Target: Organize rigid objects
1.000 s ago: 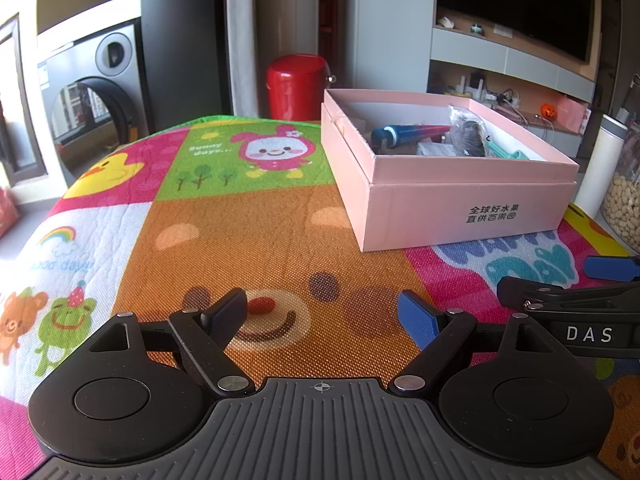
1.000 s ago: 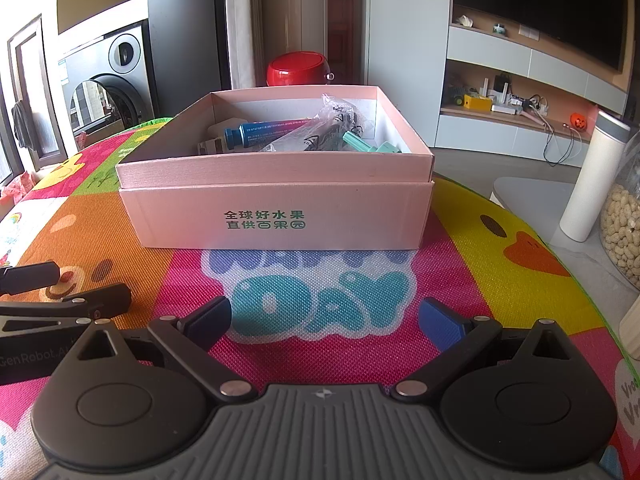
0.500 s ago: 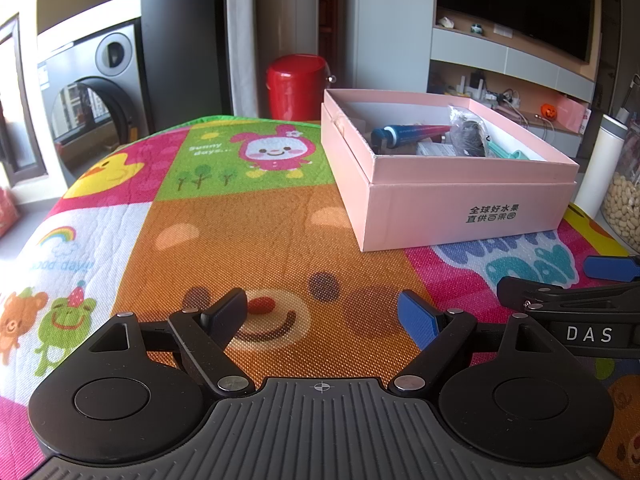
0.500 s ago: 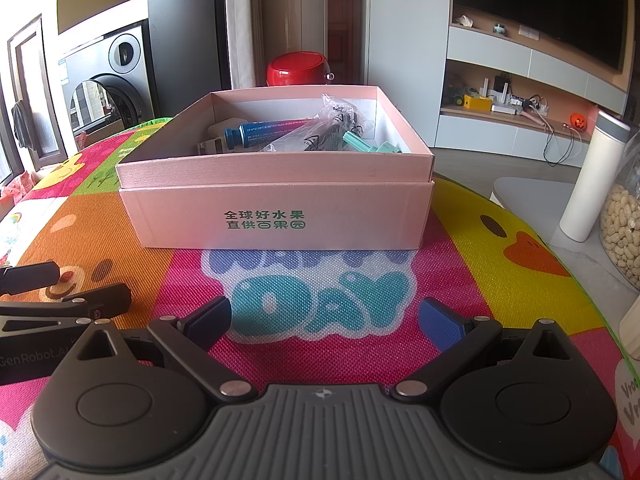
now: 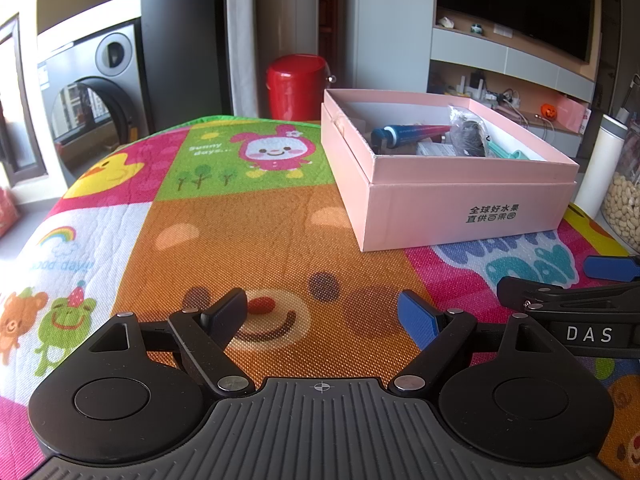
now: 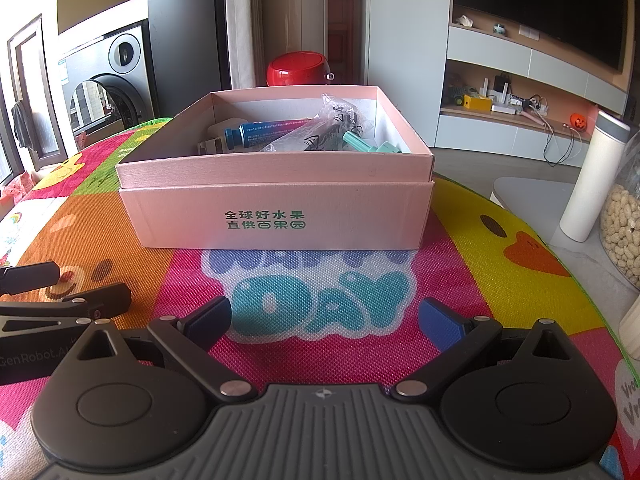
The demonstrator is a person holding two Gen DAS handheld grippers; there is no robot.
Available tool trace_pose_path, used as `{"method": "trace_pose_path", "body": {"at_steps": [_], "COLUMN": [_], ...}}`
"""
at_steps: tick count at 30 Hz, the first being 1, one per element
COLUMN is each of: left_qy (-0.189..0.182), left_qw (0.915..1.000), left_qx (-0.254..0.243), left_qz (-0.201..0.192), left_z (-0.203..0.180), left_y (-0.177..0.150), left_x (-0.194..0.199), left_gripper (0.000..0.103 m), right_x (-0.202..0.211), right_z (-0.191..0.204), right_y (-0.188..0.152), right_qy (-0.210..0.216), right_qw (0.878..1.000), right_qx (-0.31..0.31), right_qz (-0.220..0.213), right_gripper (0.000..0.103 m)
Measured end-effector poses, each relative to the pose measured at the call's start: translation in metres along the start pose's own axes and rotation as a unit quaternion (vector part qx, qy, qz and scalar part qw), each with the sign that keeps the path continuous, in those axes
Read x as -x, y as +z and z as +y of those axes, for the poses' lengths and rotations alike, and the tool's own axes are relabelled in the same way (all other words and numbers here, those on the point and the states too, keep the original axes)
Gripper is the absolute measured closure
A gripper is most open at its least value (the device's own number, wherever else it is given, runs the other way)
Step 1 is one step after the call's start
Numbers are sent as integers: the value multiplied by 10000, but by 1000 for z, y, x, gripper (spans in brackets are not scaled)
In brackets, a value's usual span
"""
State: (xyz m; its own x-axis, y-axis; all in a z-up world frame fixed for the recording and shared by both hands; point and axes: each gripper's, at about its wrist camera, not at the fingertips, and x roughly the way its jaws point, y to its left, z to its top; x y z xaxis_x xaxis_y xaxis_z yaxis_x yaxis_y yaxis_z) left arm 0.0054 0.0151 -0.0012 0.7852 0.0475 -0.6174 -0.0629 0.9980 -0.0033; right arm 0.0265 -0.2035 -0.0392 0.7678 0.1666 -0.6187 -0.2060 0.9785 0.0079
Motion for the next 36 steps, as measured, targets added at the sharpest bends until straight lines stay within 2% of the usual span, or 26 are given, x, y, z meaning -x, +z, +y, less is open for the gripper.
{"method": "trace_pose_path", "body": {"at_steps": [36], "left_qy": [-45], "left_qw": [10000], "left_qx": [32], "left_qz": [4], "left_z": [0], "left_y": [0], "left_x": [0], "left_gripper": [16], "right_x": [0], "right_z": [0], "right_y": [0], "right_qy": [0], "right_qw": [10000], "right_qx": [0], "right_qz": [0], "right_gripper": [3]}}
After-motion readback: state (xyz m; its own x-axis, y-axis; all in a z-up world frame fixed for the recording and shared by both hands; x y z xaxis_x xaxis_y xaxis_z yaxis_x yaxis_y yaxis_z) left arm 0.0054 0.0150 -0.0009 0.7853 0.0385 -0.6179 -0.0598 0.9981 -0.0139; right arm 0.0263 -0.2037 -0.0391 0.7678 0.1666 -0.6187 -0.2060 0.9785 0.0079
